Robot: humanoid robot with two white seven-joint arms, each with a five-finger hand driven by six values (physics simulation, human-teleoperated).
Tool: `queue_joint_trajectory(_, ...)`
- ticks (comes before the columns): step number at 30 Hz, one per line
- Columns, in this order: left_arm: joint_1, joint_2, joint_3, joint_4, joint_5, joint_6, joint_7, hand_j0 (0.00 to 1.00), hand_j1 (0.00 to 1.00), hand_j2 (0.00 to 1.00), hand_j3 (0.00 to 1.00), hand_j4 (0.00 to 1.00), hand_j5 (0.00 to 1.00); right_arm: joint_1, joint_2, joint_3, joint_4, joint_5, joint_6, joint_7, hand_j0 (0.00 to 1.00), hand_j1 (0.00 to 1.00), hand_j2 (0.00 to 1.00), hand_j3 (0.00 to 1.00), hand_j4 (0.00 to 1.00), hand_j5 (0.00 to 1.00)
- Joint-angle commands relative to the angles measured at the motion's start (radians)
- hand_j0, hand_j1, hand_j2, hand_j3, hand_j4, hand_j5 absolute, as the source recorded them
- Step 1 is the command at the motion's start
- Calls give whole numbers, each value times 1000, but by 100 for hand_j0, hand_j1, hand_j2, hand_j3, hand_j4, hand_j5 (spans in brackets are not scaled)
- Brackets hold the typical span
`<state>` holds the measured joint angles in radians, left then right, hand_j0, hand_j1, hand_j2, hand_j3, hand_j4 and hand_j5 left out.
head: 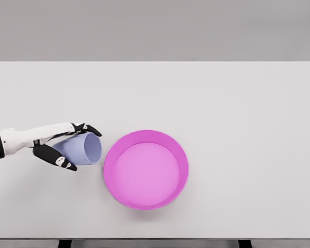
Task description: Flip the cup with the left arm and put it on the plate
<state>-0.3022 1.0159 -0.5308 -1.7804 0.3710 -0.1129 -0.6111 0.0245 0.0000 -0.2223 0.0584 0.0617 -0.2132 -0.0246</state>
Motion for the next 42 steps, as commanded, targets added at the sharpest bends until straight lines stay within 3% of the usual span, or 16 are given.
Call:
queue_joint_trajectory(1, 0, 1, 2, -5, 40, -39, 0, 73, 73, 73, 73, 73, 73, 0, 0, 0, 0, 0, 0, 0, 100, 100, 100, 100, 100, 100)
queue_joint_trajectory(11, -75, -57, -3, -7, 95, -97, 0, 73, 73, 73, 73, 73, 73, 0, 0, 0, 0, 0, 0, 0, 100, 100, 100, 100, 100, 100)
queue_joint_trajectory(16, -77, -80, -11, -7, 174, -159, 0, 72, 72, 72, 72, 72, 72, 0, 0, 0, 0, 0, 0, 0, 100, 100, 100, 100, 100, 100)
queue_joint_trajectory(24, -77, -126, -20, -8, 194, -200, 0, 72, 72, 72, 72, 72, 72, 0, 0, 0, 0, 0, 0, 0, 100, 100, 100, 100, 100, 100)
queue_joint_trajectory(32, -80, -197, -74, -8, 194, -202, 0, 72, 72, 72, 72, 72, 72, 0, 0, 0, 0, 0, 0, 0, 100, 100, 100, 100, 100, 100)
queue_joint_trajectory(35, -115, -235, -147, -8, 194, -203, 0, 73, 73, 73, 73, 73, 73, 0, 0, 0, 0, 0, 0, 0, 100, 100, 100, 100, 100, 100)
queue_joint_trajectory(42, -126, -280, -222, -8, 194, -222, 0, 72, 72, 72, 72, 72, 72, 0, 0, 0, 0, 0, 0, 0, 100, 100, 100, 100, 100, 100)
